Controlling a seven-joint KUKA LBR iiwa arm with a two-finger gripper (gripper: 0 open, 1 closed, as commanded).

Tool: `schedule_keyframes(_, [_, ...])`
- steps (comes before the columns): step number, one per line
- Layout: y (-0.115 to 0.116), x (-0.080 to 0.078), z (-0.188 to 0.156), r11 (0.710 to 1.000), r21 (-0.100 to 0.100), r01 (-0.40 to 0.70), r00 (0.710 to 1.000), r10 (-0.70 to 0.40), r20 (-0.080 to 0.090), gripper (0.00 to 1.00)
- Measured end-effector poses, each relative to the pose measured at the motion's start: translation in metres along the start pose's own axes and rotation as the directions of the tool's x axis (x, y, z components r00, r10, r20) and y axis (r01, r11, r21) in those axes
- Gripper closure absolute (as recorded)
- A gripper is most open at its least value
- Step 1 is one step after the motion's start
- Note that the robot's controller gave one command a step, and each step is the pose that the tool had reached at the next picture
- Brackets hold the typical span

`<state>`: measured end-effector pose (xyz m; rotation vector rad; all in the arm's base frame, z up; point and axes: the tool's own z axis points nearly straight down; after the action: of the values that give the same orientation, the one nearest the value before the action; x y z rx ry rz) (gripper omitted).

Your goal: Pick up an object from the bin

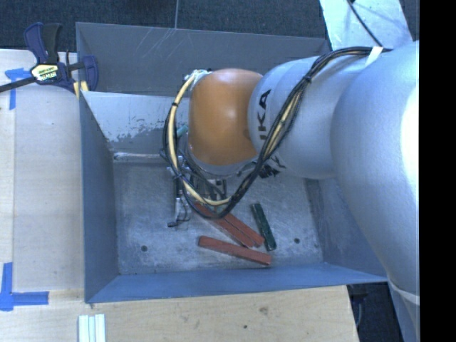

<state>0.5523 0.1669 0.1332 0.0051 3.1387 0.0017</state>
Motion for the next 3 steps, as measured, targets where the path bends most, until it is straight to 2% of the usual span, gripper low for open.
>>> schedule_keyframes(1, [-0.075, -0.048, 0.065, 0.99, 0.003, 0.141, 0.99, -0.141, 0.001, 0.0])
schedule_keyframes(2, [-0.136, 0.002, 0.063, 0.995, 0.003, 0.101, 0.995, -0.101, -0.003, 0.0])
schedule_keyframes(3, [-0.133, 0.0, 0.062, 0.995, 0.001, 0.105, 0.995, -0.105, 0.001, 1.0])
